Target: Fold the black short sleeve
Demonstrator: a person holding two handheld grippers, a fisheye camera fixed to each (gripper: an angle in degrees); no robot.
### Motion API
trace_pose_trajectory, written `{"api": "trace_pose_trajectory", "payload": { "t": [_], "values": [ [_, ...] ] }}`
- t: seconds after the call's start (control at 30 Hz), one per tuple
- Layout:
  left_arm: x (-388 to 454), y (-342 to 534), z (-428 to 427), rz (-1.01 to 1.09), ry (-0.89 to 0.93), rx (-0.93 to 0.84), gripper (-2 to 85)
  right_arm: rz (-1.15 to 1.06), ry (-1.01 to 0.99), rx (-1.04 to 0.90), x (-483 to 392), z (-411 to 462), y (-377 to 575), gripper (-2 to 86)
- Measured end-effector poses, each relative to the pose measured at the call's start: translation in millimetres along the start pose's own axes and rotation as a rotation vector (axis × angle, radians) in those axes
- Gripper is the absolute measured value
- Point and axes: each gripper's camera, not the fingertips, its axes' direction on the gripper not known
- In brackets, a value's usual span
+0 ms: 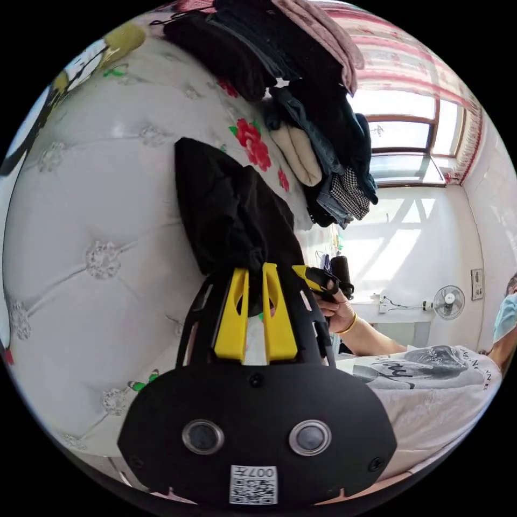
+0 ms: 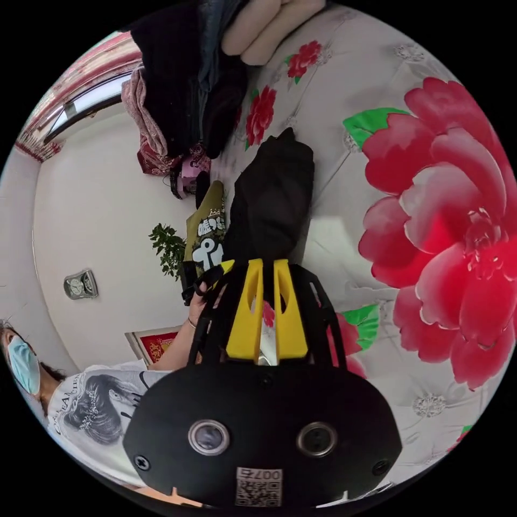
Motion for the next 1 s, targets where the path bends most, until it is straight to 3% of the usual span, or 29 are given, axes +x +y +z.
{"api": "trace_pose_trajectory", "payload": {
  "t": [0.23,0.43,0.6,0.7,0.8,0.93,1.0],
  "values": [
    [93,-24,49,0.162,0.123,-0.052,3.5,-0.101,-0.069,0.236,-12,-116,34,0.3],
    [242,-74,203,0.402,0.216,-0.307,3.7,-0.154,0.005,0.639,-25,-294,98,0.1],
    [422,-84,328,0.633,0.283,-0.412,4.8,-0.257,0.277,0.902,-83,-425,177,0.6],
    [472,-65,390,0.686,0.216,-0.492,5.0,-0.106,0.518,1.014,-82,-458,204,1.4],
    [454,-33,422,0.779,0.076,-0.546,3.9,0.167,0.735,0.998,-40,-462,212,2.4],
    [359,15,425,0.861,-0.235,-0.676,0.0,0.313,0.737,0.866,19,-410,206,3.0],
    [276,47,390,0.764,-0.378,-0.719,-0.3,0.295,0.689,0.732,44,-343,186,3.2]
  ]
}}
